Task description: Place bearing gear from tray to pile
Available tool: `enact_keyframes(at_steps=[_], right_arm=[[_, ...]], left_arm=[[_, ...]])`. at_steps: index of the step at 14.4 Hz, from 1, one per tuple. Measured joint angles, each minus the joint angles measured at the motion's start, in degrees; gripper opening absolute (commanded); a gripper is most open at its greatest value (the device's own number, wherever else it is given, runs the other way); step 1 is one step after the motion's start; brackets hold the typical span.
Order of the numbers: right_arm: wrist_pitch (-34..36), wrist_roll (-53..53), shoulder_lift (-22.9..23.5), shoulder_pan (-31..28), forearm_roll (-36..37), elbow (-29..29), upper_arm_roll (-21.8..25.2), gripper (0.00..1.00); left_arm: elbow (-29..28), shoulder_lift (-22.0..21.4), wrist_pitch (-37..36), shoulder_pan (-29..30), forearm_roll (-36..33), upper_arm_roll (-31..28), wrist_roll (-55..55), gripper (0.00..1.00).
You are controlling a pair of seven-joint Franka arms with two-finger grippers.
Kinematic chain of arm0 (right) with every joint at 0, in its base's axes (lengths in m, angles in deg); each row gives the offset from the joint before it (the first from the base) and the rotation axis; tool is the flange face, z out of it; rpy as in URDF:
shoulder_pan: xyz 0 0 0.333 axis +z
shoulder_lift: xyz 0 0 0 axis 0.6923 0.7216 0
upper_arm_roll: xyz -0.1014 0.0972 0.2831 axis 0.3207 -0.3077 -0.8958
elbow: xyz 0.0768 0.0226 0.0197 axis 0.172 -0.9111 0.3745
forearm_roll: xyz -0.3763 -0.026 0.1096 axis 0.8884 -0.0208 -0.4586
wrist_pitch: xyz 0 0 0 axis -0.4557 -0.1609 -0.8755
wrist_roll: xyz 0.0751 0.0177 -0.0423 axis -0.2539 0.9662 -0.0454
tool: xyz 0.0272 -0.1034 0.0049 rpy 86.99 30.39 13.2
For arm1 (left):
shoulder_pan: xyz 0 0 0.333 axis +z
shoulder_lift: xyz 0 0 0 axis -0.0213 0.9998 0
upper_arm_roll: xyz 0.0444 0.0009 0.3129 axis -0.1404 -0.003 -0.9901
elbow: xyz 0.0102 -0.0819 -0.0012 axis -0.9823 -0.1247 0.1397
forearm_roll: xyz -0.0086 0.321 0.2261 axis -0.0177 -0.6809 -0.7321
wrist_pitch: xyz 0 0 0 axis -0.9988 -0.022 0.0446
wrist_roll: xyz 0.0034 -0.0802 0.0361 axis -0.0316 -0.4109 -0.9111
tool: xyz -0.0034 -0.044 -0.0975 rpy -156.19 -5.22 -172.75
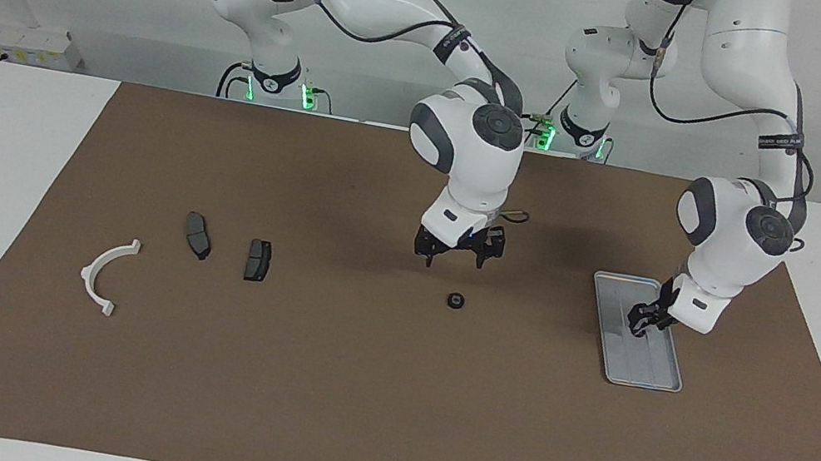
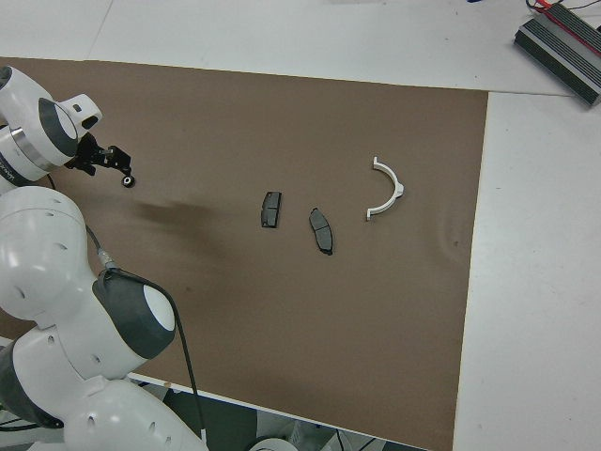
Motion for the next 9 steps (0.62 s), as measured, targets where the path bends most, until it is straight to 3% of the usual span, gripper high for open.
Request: enact_keyframes(at_steps=[9], right_arm=[[-3.98, 0.00, 3.39, 0.00, 0.00, 0.52, 0.14, 1.00]], left_arm=[[-1.42, 0.43, 2.74, 0.00, 0.00, 0.03, 0.18, 0.59]])
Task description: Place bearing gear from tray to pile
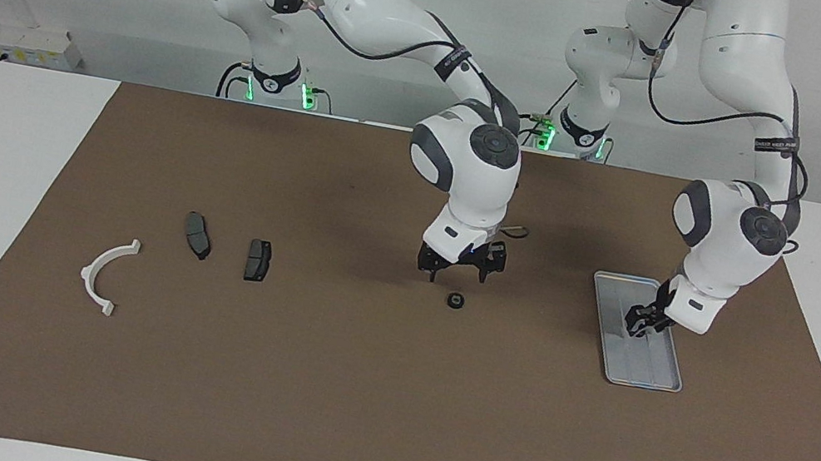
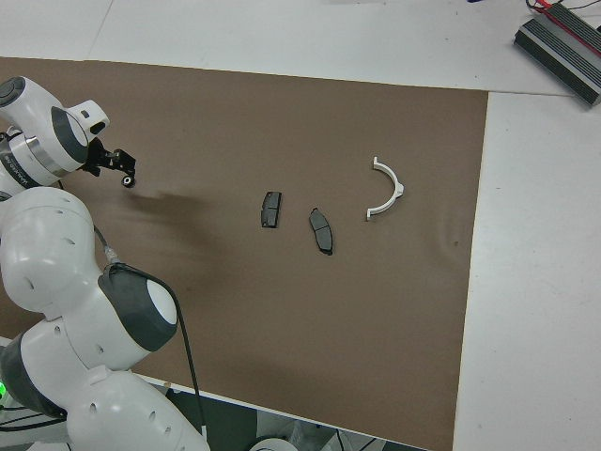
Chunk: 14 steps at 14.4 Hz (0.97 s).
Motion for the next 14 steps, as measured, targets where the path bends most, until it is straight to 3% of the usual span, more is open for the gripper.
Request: enact_keyframes(at_steps=[14], right_arm=[[-5.89, 0.00, 3.19, 1.21, 0.00, -0.63, 0.03, 0.99]], left_arm=[[-1.06, 0.76, 1.78, 0.00, 0.00, 0.08, 0.02, 0.58]])
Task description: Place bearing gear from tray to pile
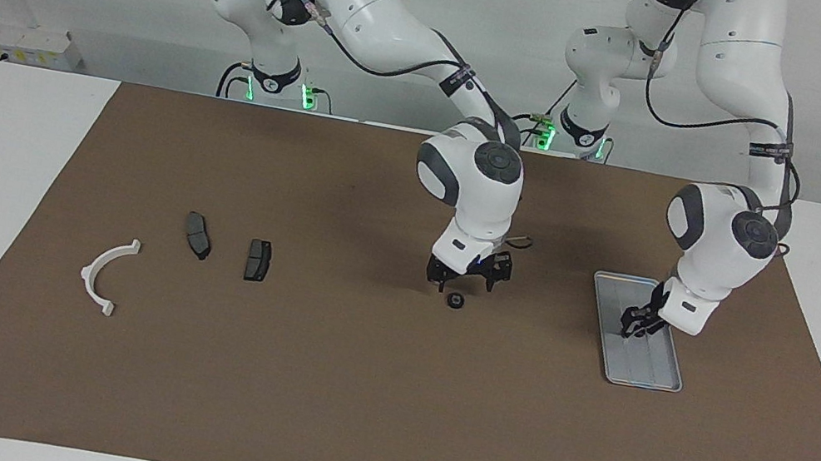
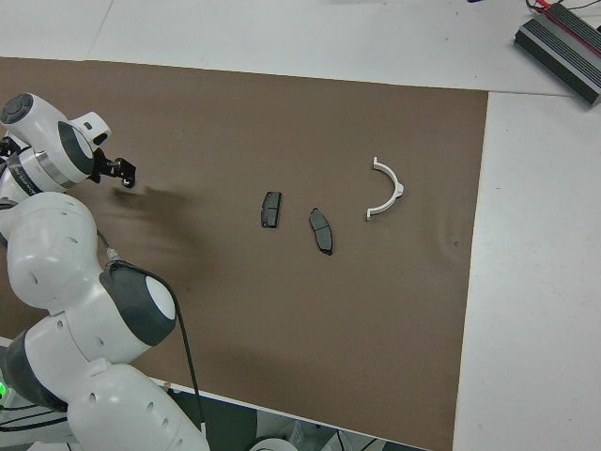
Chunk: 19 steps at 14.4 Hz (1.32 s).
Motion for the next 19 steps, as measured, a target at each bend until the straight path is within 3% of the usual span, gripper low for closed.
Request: enact_keyframes(at_steps=[5, 7, 8, 10, 12, 13, 19], right_arm=[[-3.06, 0.00, 0.52, -0.58, 0.00, -2.41, 0.21, 0.99], [-3.91, 0.00, 0.52, -0.62, 0.00, -3.17, 0.28, 0.92], [-4.16, 0.00, 0.52, -0.62, 0.00, -3.37, 0.28, 0.83], [-4.18, 0.00, 0.42, -0.64, 0.00, -3.39, 0.34, 0.43], [-4.18, 0.00, 0.30, -0.65, 0.00, -3.39, 0.43, 0.10], [-4.18, 0.00, 0.23, -0.65, 0.00, -3.38, 0.45, 0.00], [-3.95, 0.00, -0.47, -0.35, 0.01, -3.52, 0.35, 0.00]], left_arm=[[-0.05, 0.00, 0.08, 0.00, 0.00, 0.02, 0.00, 0.58], [-0.05, 0.00, 0.09, 0.00, 0.00, 0.03, 0.00, 0.57], [-0.05, 0.00, 0.11, 0.00, 0.00, 0.04, 0.00, 0.56], [-0.08, 0.00, 0.11, 0.00, 0.00, 0.04, 0.00, 0.56], [-0.08, 0.00, 0.12, 0.00, 0.00, 0.04, 0.00, 0.56], [-0.09, 0.00, 0.12, 0.00, 0.00, 0.04, 0.00, 0.56], [-0.11, 0.00, 0.25, 0.00, 0.00, 0.04, 0.00, 0.56]])
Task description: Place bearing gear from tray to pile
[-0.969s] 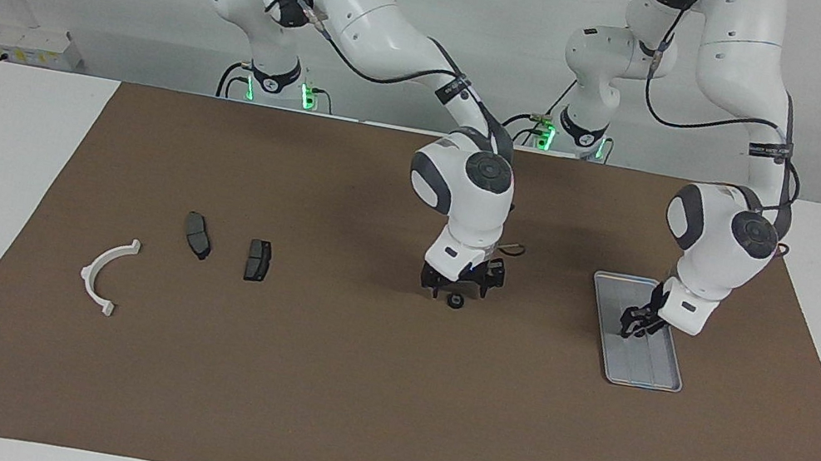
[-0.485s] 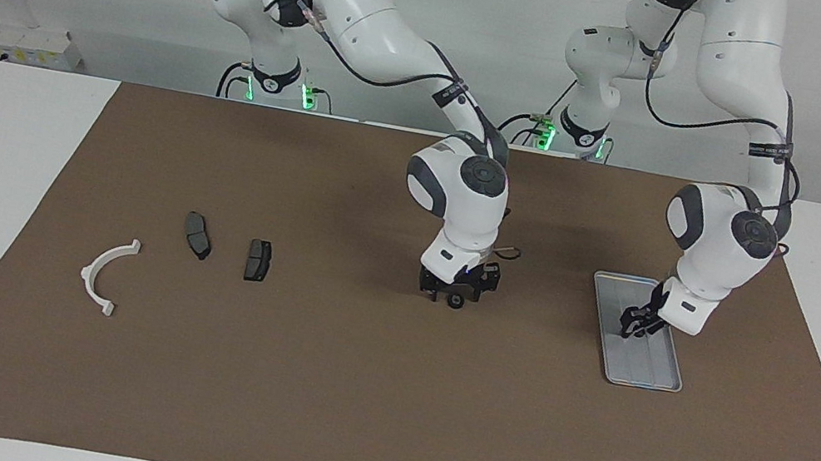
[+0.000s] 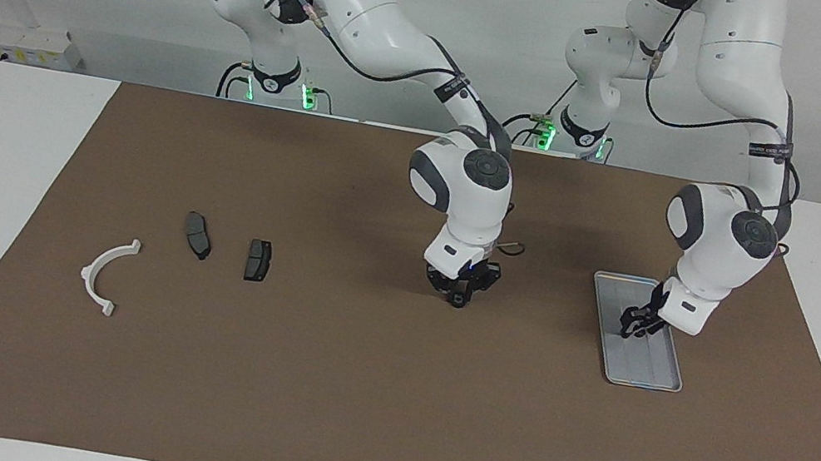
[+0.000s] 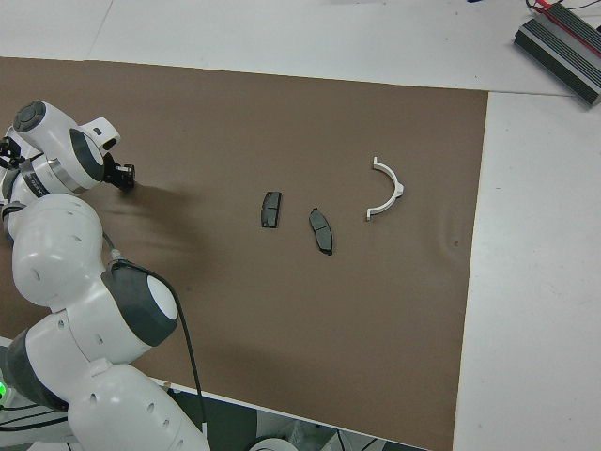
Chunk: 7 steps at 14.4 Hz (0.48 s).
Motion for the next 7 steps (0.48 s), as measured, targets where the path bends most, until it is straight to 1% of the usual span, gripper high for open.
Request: enact_keyframes(at_steps=[3, 4, 6, 7], right_arm=[[0.39, 0.00, -0.54, -0.43, 0.00, 0.21, 0.37, 0.00], [0.85, 0.00, -1.26, -0.94, 0.00, 0.28, 0.51, 0.00], [2.12, 0.15, -3.43, -2.84, 0.01, 0.37, 0.71, 0.00], [2.70, 0.66, -4.63, -4.05, 0.03, 0.39, 0.78, 0.00]], left_arm=[[-0.09, 0.00, 0.40, 0.00, 0.00, 0.02, 0.00, 0.55], [-0.10, 0.00, 0.44, 0.00, 0.00, 0.02, 0.00, 0.51], [-0.11, -0.05, 0.62, 0.00, 0.00, 0.04, 0.00, 0.39], [-0.12, -0.08, 0.65, 0.00, 0.00, 0.05, 0.00, 0.36]])
